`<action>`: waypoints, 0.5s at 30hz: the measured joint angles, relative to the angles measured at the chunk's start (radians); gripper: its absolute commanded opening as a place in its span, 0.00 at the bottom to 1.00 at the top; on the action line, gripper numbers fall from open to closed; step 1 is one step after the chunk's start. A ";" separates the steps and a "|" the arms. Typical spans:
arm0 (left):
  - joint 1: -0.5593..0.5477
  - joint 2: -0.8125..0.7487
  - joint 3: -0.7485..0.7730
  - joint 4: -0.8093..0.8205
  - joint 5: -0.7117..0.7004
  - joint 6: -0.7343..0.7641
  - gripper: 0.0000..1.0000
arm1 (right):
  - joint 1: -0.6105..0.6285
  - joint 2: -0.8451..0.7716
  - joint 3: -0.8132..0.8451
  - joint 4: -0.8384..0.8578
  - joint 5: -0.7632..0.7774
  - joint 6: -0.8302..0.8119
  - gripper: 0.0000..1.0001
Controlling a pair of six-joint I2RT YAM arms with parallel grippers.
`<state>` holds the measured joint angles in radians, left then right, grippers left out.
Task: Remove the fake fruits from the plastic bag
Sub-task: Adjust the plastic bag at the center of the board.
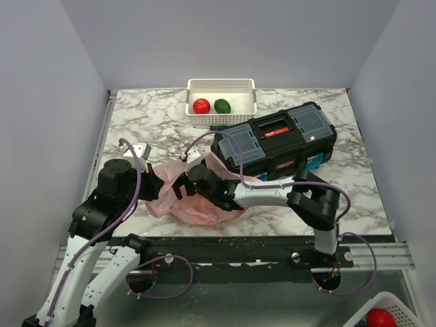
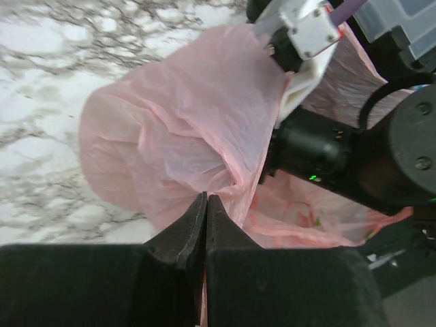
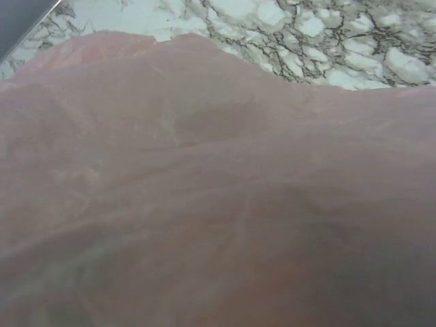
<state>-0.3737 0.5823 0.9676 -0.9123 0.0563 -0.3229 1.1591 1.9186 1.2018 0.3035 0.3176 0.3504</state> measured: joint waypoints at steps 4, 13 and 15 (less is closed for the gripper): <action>0.000 0.008 -0.047 0.001 0.075 -0.073 0.00 | 0.009 0.074 0.026 -0.002 0.023 0.001 1.00; -0.001 -0.001 -0.078 0.013 0.044 -0.124 0.00 | -0.032 0.255 0.245 -0.055 0.332 0.061 0.99; -0.001 -0.001 -0.078 0.013 0.018 -0.134 0.00 | -0.055 0.268 0.289 -0.062 0.410 0.070 0.99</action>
<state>-0.3744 0.5816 0.8894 -0.8989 0.0742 -0.4564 1.1042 2.1868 1.4906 0.2417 0.7273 0.4206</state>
